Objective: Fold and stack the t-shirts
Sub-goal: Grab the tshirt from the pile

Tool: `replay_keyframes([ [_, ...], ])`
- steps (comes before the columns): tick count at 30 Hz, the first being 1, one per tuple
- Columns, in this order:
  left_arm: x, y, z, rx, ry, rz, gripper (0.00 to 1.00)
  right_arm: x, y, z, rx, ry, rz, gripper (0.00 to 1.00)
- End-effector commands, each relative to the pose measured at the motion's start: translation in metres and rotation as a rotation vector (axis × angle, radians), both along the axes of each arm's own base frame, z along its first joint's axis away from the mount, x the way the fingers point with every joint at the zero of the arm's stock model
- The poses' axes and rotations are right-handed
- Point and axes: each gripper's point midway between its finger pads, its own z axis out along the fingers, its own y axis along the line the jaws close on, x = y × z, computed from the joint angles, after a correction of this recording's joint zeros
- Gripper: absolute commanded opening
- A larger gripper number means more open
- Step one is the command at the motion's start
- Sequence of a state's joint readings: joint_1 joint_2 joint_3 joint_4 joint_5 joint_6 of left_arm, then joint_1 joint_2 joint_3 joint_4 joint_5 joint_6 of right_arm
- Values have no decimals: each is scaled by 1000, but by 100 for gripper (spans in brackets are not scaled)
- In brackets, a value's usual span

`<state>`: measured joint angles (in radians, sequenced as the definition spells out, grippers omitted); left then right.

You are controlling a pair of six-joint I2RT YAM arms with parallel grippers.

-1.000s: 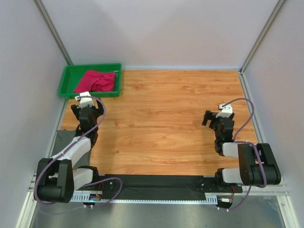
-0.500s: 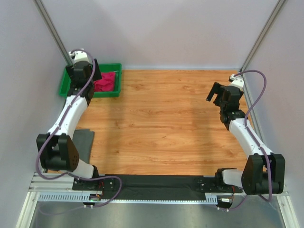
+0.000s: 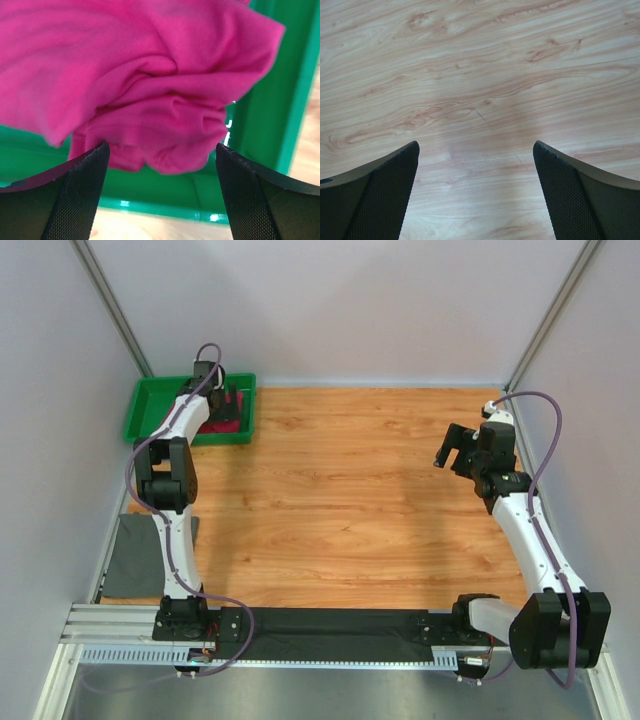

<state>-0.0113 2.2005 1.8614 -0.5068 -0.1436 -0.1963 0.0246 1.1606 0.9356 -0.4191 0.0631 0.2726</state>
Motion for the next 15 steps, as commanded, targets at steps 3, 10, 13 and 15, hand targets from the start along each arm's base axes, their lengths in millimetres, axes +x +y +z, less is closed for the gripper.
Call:
replay_keyframes([
  [3,20,21,18,13,-39,43,89,0,7,27,34,-49,29,96],
  [10,44,20,52,-59,-139,37,0,-1,19,39,94,-47,60,91],
  [13,47,15,83,-100,-205,48,0,-4,21,47,111,-59,64,90],
  [15,41,14,116,-120,-258,77,0,-7,24,54,125,-67,70,90],
])
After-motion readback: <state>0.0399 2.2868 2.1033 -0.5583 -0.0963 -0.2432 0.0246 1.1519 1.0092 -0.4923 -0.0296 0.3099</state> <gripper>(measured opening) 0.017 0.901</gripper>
